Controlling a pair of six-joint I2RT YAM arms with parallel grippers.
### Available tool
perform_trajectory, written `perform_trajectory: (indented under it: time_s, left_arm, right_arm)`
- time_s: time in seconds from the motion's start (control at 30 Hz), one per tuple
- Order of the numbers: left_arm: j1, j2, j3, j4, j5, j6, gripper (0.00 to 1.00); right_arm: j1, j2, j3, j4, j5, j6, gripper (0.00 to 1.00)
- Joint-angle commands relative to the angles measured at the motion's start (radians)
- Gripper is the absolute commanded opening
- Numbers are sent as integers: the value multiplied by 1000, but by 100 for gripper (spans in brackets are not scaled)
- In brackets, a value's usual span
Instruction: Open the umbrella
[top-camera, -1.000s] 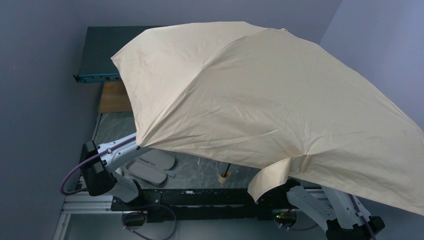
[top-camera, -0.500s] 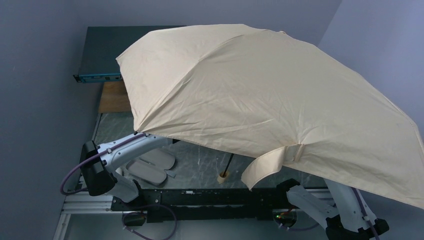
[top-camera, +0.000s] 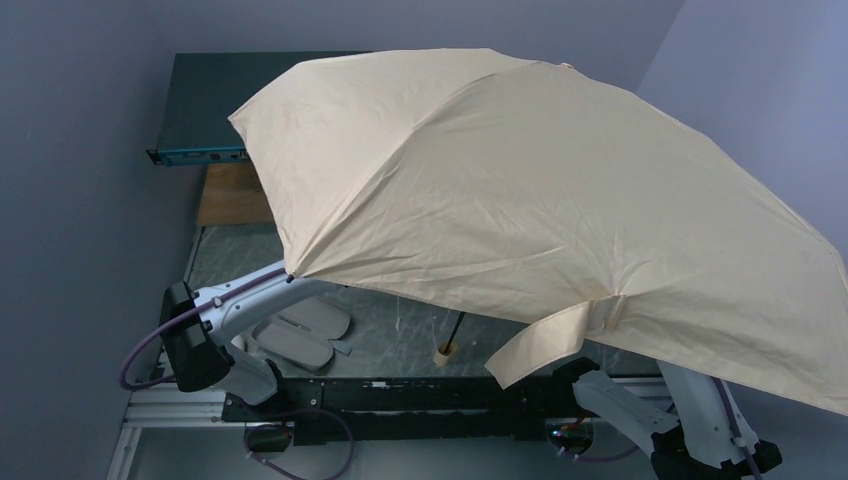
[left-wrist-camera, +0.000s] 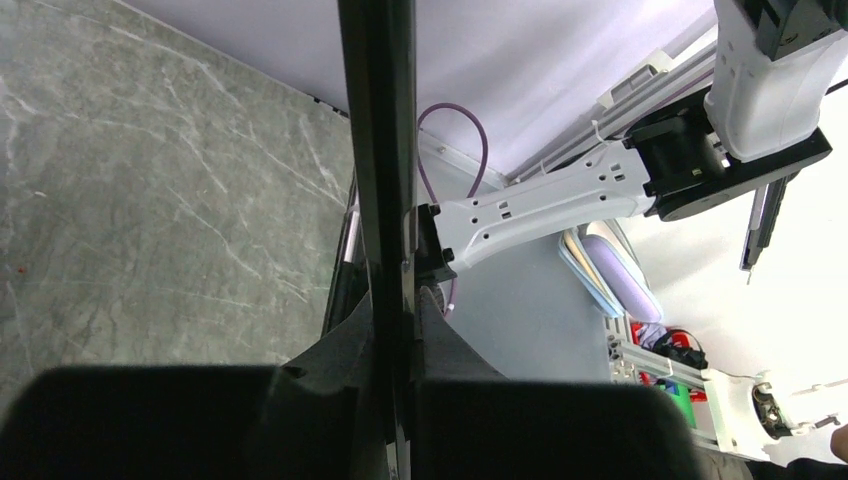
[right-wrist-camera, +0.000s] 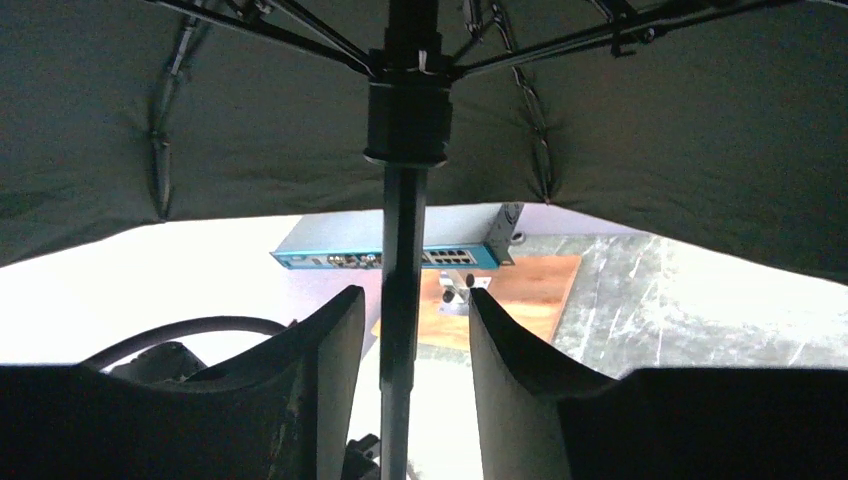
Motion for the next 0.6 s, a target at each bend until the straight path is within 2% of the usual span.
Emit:
perform_trajectory:
  time_s: [0.0,0.17,0.33,0.43,0.53,0.57]
  left_arm:
    - [-14,-25,70,39,-12,65,0]
    - [-26,-20,78,22,-30,87,0]
    - [-41,-13,89,1,-52,114,0]
    - [-52,-2,109,-32,-70,145,0]
    - [-60,9,122,-52,-83,169,0]
    - [-61,12,124,-57,-85,176,0]
  right_arm:
    - [3,9,35,-35,-14,-8,43]
    - [3,1,15,-10,-23,-3,35]
    - [3,12,24,-32,-35,-12,31]
    - [3,5,15,-31,-35,-23,19]
    - [4,-19,-11,-5,-30,-37,1]
    - [3,-29,-22,8,-30,-44,0]
